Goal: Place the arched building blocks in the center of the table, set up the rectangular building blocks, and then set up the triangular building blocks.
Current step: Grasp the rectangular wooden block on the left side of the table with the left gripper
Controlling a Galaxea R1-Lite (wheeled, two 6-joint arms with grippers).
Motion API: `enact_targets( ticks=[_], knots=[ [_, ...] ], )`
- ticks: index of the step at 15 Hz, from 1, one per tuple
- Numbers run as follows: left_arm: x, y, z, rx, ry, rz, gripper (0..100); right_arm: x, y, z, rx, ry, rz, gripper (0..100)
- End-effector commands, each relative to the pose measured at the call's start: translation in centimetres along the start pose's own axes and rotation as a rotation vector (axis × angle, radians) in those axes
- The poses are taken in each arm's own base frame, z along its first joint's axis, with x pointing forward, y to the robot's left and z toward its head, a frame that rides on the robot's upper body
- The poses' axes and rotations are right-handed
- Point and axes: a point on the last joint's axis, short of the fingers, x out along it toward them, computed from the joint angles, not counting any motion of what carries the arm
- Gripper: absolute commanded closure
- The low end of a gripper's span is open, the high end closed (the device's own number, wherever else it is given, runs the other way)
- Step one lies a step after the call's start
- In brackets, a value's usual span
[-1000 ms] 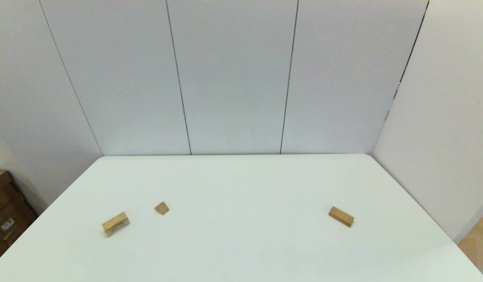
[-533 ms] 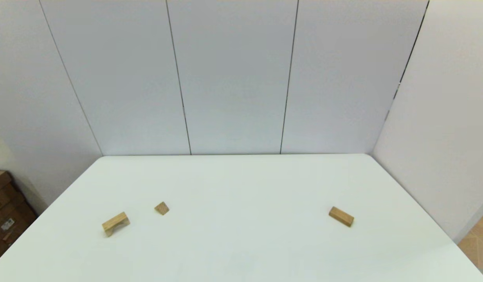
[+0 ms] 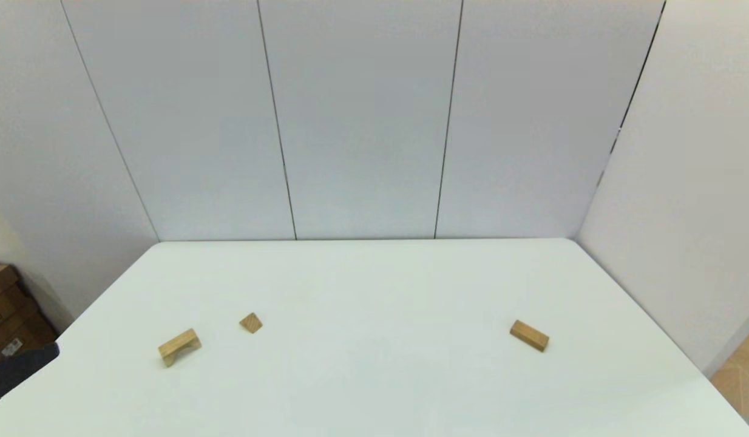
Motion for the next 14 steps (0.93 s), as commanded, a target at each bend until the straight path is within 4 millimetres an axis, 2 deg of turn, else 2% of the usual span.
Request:
enact_targets(
  ticks=[1,4,14],
  knots=[
    [4.0,-0.1,1.2,-0.040,0.144,0.078,0,0.0,0.0,0.0,0.000,-0.001,0.000,0],
    [6.3,0.0,2.1,-0.054,0.173,0.106,0,0.0,0.0,0.0,0.000,-0.001,0.000,0],
    [14.0,1.4,2.1,-0.105,0.346,0.213,0,0.0,0.0,0.0,0.000,-0.001,0.000,0]
  ],
)
